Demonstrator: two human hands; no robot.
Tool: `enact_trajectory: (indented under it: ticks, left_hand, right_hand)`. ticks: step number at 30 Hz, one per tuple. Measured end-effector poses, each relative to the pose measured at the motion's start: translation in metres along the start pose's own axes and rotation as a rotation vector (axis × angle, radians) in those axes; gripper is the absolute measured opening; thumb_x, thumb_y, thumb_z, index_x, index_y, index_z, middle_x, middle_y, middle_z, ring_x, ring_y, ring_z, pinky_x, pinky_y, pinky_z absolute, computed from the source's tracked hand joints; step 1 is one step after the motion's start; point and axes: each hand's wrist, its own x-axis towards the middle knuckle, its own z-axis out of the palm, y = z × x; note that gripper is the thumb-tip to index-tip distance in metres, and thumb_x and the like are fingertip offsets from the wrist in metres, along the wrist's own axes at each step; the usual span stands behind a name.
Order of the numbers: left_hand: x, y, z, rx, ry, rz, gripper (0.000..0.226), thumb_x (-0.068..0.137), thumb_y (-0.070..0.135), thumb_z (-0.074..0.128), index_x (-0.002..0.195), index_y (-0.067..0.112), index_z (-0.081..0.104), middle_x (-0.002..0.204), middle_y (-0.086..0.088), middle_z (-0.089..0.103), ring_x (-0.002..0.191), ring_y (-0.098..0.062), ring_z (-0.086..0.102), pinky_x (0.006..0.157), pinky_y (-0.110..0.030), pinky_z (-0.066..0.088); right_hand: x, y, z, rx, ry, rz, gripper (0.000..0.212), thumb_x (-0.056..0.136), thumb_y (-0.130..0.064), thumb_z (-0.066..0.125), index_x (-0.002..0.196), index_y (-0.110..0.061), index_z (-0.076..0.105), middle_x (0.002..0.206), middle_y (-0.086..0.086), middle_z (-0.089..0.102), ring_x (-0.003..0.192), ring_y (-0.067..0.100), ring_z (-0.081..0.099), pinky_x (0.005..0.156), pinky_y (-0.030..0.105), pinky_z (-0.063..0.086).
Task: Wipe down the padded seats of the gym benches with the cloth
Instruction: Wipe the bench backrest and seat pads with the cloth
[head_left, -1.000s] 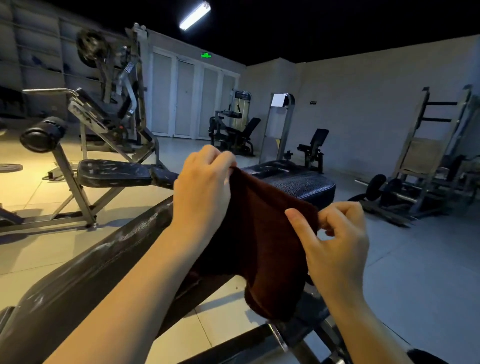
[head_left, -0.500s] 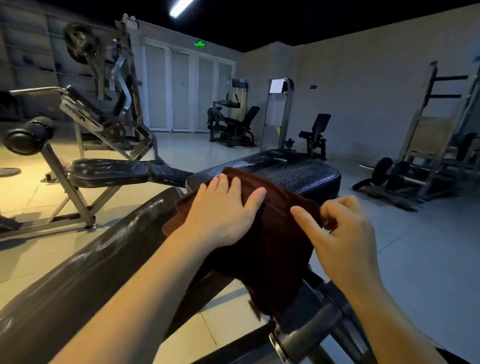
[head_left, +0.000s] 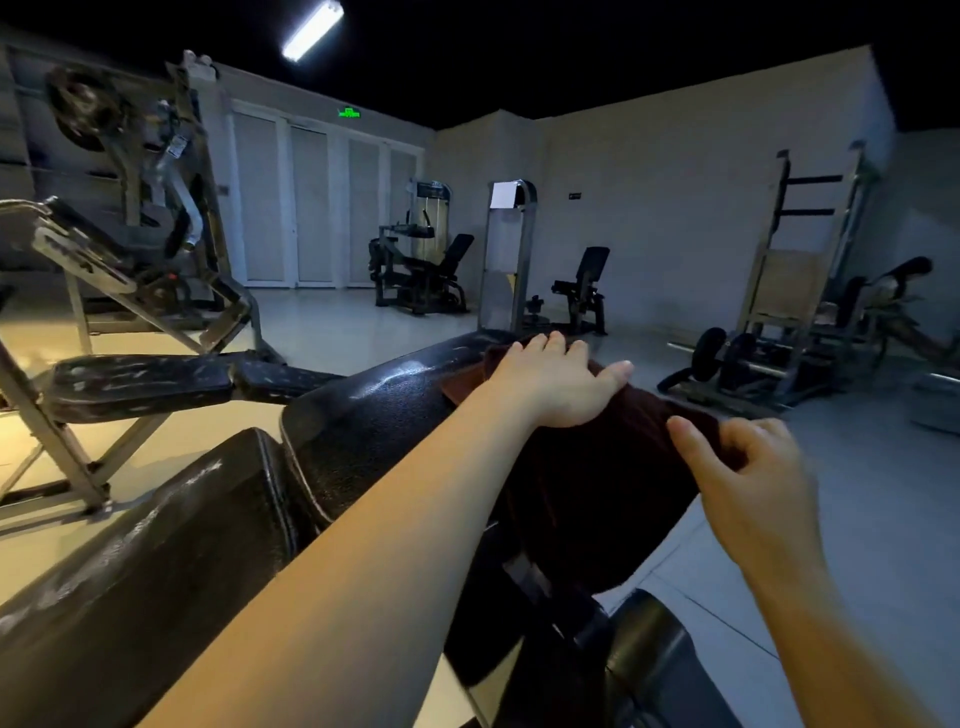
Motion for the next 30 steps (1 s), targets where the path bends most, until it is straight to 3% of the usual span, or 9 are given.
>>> enact_trajectory:
  ticks: [5,11,14,19,23,30]
  left_hand:
    - [0.022,0.003,-0.004,0.042,-0.028,0.083,0.071,0.097,0.066,0.017,0.144,0.021,0.044,0.152,-0.005,0.040,0.142,-0.024,0.029,0.117,-0.050,0.017]
    - [0.010,0.002,-0.004,0.039,0.009,0.099,0.069,0.093,0.071,0.023,0.136,0.025,0.051,0.147,-0.003,0.045,0.139,-0.026,0.031,0.114,-0.056,0.017]
    - [-0.001,0.000,0.000,0.047,0.033,0.067,0.078,0.090,0.075,0.024,0.146,0.022,0.038,0.155,-0.002,0.033,0.144,-0.026,0.022,0.115,-0.057,0.017]
    - [-0.038,-0.005,0.002,0.076,0.070,0.043,0.076,0.096,0.065,0.025,0.156,0.021,0.011,0.163,0.000,0.008,0.150,-0.024,0.009,0.120,-0.050,0.011]
    - [-0.080,-0.020,0.006,0.107,0.091,-0.032,0.074,0.097,0.064,0.023,0.156,0.021,0.006,0.164,-0.001,0.005,0.150,-0.024,0.007,0.121,-0.048,0.008]
    - [-0.145,-0.014,0.027,0.205,0.249,-0.332,0.085,0.092,0.069,0.010,0.155,0.012,0.007,0.162,-0.015,0.011,0.148,-0.033,0.013,0.119,-0.050,0.013]
  right_hand:
    - [0.008,0.010,0.002,-0.041,-0.014,0.048,0.044,0.092,-0.033,0.063,0.059,-0.011,0.045,0.079,0.007,0.048,0.065,0.013,0.044,0.055,0.022,0.031]
    - [0.004,0.006,-0.002,-0.051,-0.024,0.070,0.046,0.092,-0.034,0.062,0.057,-0.011,0.042,0.077,0.009,0.048,0.066,0.016,0.045,0.056,0.027,0.033]
    - [0.000,0.000,-0.006,-0.066,-0.037,0.061,0.046,0.092,-0.033,0.063,0.056,-0.012,0.041,0.076,0.009,0.047,0.063,0.018,0.044,0.055,0.029,0.033]
    - [-0.011,-0.016,-0.010,-0.091,-0.059,0.008,0.046,0.091,-0.032,0.065,0.056,-0.012,0.041,0.074,0.003,0.043,0.061,0.017,0.042,0.054,0.028,0.032]
    - [-0.027,-0.031,-0.009,-0.099,-0.138,-0.059,0.045,0.091,-0.033,0.065,0.057,-0.016,0.040,0.075,-0.002,0.042,0.060,0.013,0.041,0.054,0.024,0.031]
    - [-0.051,-0.044,-0.009,-0.040,-0.216,-0.172,0.043,0.089,-0.036,0.066,0.057,-0.019,0.042,0.073,-0.005,0.041,0.057,0.009,0.040,0.054,0.021,0.030]
